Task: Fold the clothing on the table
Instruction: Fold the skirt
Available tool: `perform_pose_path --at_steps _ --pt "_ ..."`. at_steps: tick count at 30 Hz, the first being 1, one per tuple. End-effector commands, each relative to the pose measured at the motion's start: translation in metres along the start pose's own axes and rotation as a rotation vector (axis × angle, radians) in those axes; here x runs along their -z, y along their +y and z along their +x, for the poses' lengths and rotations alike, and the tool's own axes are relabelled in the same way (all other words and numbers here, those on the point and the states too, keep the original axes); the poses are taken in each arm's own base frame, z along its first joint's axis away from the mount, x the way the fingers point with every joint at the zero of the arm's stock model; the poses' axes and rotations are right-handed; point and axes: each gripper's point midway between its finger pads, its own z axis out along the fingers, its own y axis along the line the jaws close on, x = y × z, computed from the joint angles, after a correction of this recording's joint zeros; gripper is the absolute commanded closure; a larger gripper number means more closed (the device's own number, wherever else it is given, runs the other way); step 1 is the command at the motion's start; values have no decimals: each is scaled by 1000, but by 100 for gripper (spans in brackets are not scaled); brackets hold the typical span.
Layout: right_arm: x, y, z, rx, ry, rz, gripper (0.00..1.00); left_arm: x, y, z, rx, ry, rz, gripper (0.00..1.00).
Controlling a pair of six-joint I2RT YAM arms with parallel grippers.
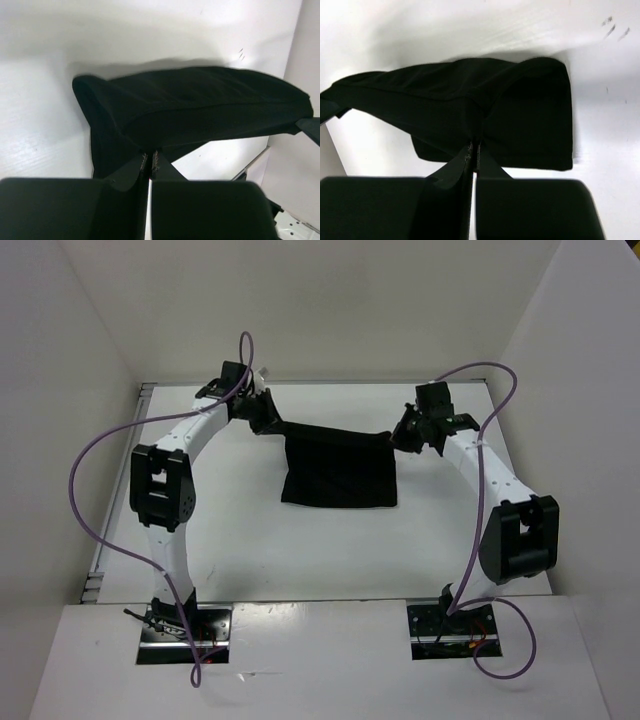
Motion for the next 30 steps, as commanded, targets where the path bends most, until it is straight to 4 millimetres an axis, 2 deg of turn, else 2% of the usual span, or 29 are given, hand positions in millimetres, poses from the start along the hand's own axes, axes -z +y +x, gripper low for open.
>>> perform_pose_path --at_steps 1,7,8,11,13,15,21,23,29,30 --pt "10 12 -42 44 -132 -17 100 16 -4 -33 -46 -72 13 99" --pt "-7 -1 -36 47 -101 36 100 13 -1 -18 -37 -39 39 99" --pt "-10 -9 -35 47 -89 55 100 11 4 -15 -30 -35 23 99" --pt "-16 -15 -36 57 -75 73 100 4 16 -1 -5 -1 4 99" --pt "-19 -23 -44 48 -75 93 100 3 23 10 12 23 -8 99" --pt "-23 -28 -40 46 -46 93 100 2 28 15 16 25 -20 99" --pt "-45 -62 -14 10 102 186 100 -4 37 50 36 90 -39 100" --pt "-43 -71 -10 17 132 210 100 -6 34 62 38 110 -39 100" --pt "-43 -87 21 26 252 244 100 -5 52 97 69 164 -84 100" --pt "-42 -88 23 25 260 249 100 -4 48 101 55 162 -76 100"
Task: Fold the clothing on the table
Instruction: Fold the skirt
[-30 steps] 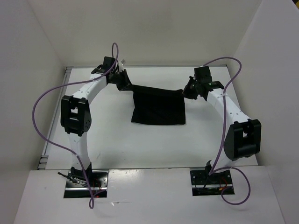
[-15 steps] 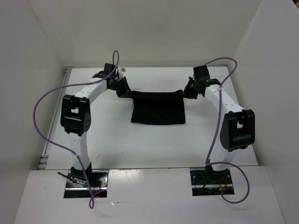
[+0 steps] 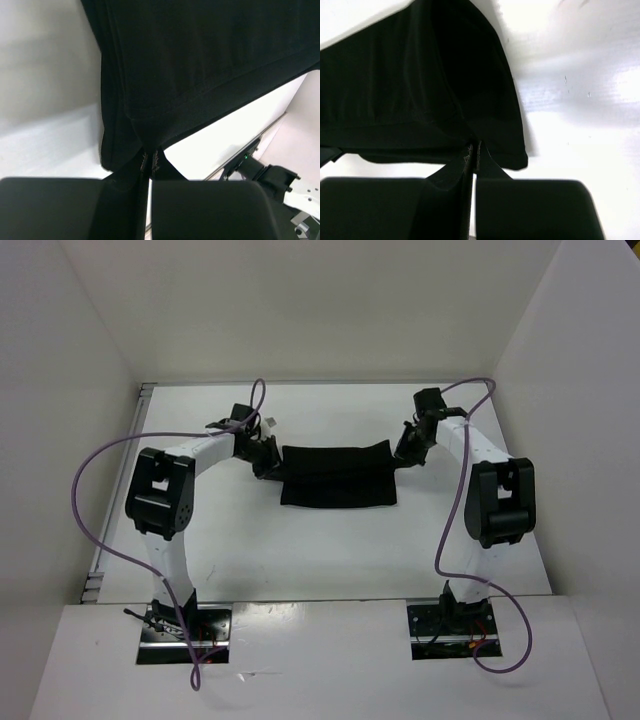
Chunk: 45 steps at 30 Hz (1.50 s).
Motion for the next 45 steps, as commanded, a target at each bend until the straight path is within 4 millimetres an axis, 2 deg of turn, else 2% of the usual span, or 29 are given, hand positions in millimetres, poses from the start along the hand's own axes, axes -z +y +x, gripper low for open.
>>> perform_pose_path --at_steps 1,2,4,8,14,17,19,22,24,29,30,33,41,45 --pt "12 -27 1 10 9 89 100 16 6 2 -34 -47 -39 100" --pt "9 -30 6 8 23 97 100 17 8 7 -30 -42 -42 100" --pt "17 -30 16 17 28 96 100 15 9 13 -33 -33 -53 100" --pt "21 -36 34 -7 53 118 100 16 13 19 -31 -35 -62 100" --pt "11 -48 59 -18 107 168 100 13 18 29 -18 -18 -77 100" --pt "2 -56 66 -21 130 195 100 13 18 29 -18 -18 -77 100" --pt "0 -57 71 -14 141 199 100 9 22 37 -16 -2 -94 100" --pt "0 -54 73 -14 143 198 100 10 23 40 -5 0 -95 100" --pt "-1 -58 75 -14 145 211 100 9 25 48 -7 10 -107 100" --pt "-1 -63 80 -11 148 248 100 16 22 52 8 4 -104 100" --pt "-1 -66 79 -9 140 261 100 17 19 57 -1 7 -101 100" --pt "-5 -69 80 -10 150 278 100 27 8 54 -3 -18 -76 100" --pt "-11 -74 79 -26 145 304 100 25 -3 72 -10 6 -68 100" --pt "-13 -78 79 -32 139 327 100 18 7 89 7 42 -97 100"
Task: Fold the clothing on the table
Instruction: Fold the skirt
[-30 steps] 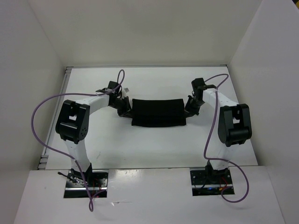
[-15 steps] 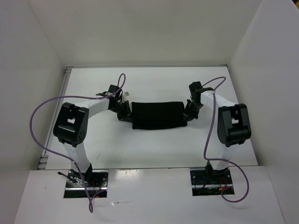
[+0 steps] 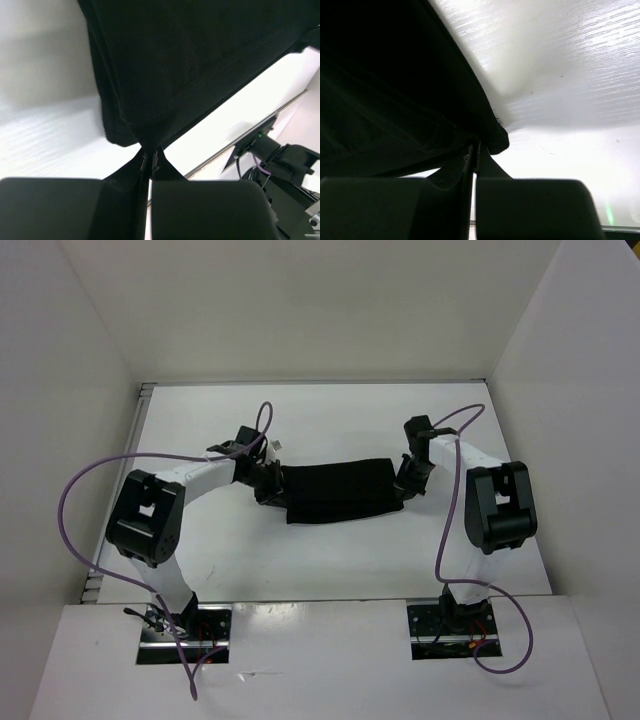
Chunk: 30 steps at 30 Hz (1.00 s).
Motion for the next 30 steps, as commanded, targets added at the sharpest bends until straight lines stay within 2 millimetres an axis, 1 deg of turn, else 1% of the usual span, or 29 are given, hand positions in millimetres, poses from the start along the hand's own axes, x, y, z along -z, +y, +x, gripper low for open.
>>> perform_pose_path --at_steps 1,2,3,5,6,7,9,10,12,13,14,15,16,17,18,19,20,21,23,24,25,26,27,28,29,30 --pt "-5 -28 -5 -14 -31 136 100 4 15 8 26 -9 -68 100" --pt "-5 -28 -5 -14 -31 136 100 3 21 10 32 -6 -85 100" --pt "-5 -28 -5 -14 -31 136 100 1 18 11 20 -8 -79 100" --pt "-5 -28 -5 -14 -31 136 100 -3 26 19 35 16 -95 100" --pt "-5 -28 -5 -14 -31 136 100 -3 28 18 35 9 -105 100" --pt "-5 -30 -6 -13 -37 145 100 -6 29 24 43 24 -110 100" --pt "-8 -31 -5 -13 -30 150 100 -8 31 28 39 29 -125 100" --pt "-8 -31 -5 -13 -30 150 100 -10 28 29 36 27 -119 100" --pt "-11 -32 -4 -14 -21 156 100 -13 32 41 37 54 -131 100" --pt "-11 -31 -6 -13 -30 150 100 -15 30 44 38 60 -130 100" --pt "-11 -32 -7 -22 -37 160 100 -16 33 48 44 70 -137 100" --pt "-11 -32 -7 -22 -37 160 100 -18 35 55 42 86 -144 98" --pt "-11 -34 -9 -32 -47 173 99 -17 31 57 41 84 -139 81" --pt "-11 -37 -11 -32 -60 191 95 -15 31 61 45 95 -135 66" --pt "-9 -37 -13 -42 -66 199 82 -9 20 62 33 82 -107 55" --pt "-5 -37 -12 -51 -71 196 75 -3 21 68 38 90 -113 46" --pt "-1 -37 -15 -60 -90 199 72 2 19 70 44 84 -110 21" --pt "10 -37 -17 -70 -116 192 69 14 9 68 22 52 -84 21" --pt "25 -32 -19 -96 -154 164 65 28 3 71 36 33 -84 20" --pt "42 -29 -21 -106 -192 136 65 35 1 72 31 19 -87 20" --pt "49 -28 -22 -107 -213 120 65 49 -8 69 20 -19 -74 20" --pt "58 -24 -23 -107 -222 97 64 54 -13 68 9 -38 -59 20" --pt "69 -18 -22 -96 -245 76 64 65 -21 65 2 -73 -46 22" --pt "73 -20 -20 -87 -242 78 63 71 -28 61 -13 -96 -27 23" --pt "75 -18 -22 -76 -251 73 63 73 -31 56 -18 -112 -29 23" --pt "79 -16 -23 -66 -248 64 60 77 -40 49 -38 -145 -3 23"
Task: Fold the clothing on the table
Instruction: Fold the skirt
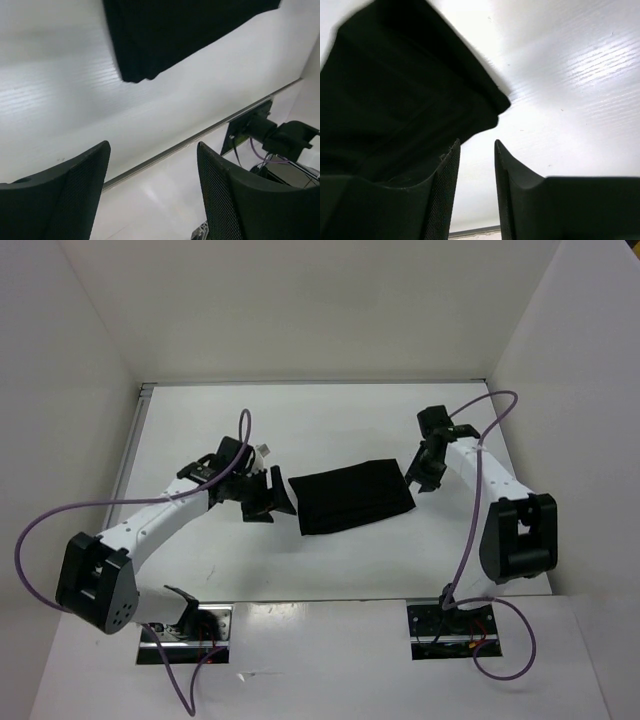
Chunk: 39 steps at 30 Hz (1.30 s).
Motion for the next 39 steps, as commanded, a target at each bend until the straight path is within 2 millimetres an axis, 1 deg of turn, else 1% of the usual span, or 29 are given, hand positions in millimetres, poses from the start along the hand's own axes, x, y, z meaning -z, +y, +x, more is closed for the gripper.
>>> perform_pose_path --at_steps 1,3,4,5,6,7,8,9,10,11,12,13,14,16,18,19,20,23,25,27,29,30,32,33,34,35,36,38,39 --pt "21 1 -7 19 -38 -4 60 13 -18 -26 -22 -92 24 23" --pt "18 4 -15 39 -45 5 59 5 -20 -42 -32 -114 33 22" --pt "9 5 -16 54 -24 21 59 2 -21 -52 -28 -131 38 22" --pt "7 11 -23 62 -38 10 59 0 -27 -61 -46 -147 49 22" --pt "4 15 -25 75 -37 0 59 -10 -28 -69 -50 -144 62 22" --pt "-6 19 -24 77 -11 -2 59 -14 -34 -73 -59 -143 90 23" --pt "-7 25 -30 90 -17 -18 60 -27 -35 -82 -69 -150 109 25" --pt "-11 33 -31 98 -17 -33 60 -32 -40 -87 -68 -153 134 27" --pt "-15 36 -32 98 -12 -40 60 -36 -47 -93 -70 -150 164 33" --pt "-22 39 -32 109 6 -39 60 -49 -48 -94 -71 -119 190 38" --pt "-24 44 -31 121 11 -39 60 -56 -53 -93 -78 -98 199 45" --pt "-26 48 -35 132 2 -46 60 -58 -65 -98 -100 -101 224 56" --pt "-35 46 -31 134 23 -31 60 -69 -60 -99 -91 -80 220 60" --pt "-42 47 -29 144 28 -19 60 -81 -56 -93 -86 -50 214 68" --pt "-54 43 -26 148 47 13 60 -97 -39 -86 -49 -8 162 81" --pt "-59 37 -21 150 58 36 60 -102 -29 -85 -52 -3 125 83" --pt "-63 36 -19 152 69 44 60 -112 -7 -82 -29 5 37 83" --pt "-73 34 -9 152 85 54 60 -123 27 -73 5 25 -69 85" --pt "-80 30 0 153 101 75 60 -126 44 -66 28 37 -111 85" --pt "-83 23 9 146 121 92 60 -128 56 -66 42 30 -147 85" --pt "-88 24 19 148 141 94 60 -133 71 -66 53 40 -196 85" --pt "-90 22 28 151 157 105 60 -134 79 -65 48 43 -227 85" --pt "-87 30 42 145 174 83 60 -133 86 -72 67 34 -243 85" --pt "-89 26 56 148 211 88 60 -131 82 -83 57 12 -232 85" --pt "-84 37 59 142 207 36 60 -128 85 -84 59 9 -257 85" --pt "-82 40 67 140 218 30 60 -126 89 -88 71 2 -259 85" --pt "-81 40 67 139 209 22 60 -121 87 -94 65 -12 -255 85" --pt "-71 43 59 129 177 13 60 -109 72 -101 48 -43 -218 75" --pt "-61 50 48 126 144 -4 60 -96 57 -107 19 -71 -177 69"
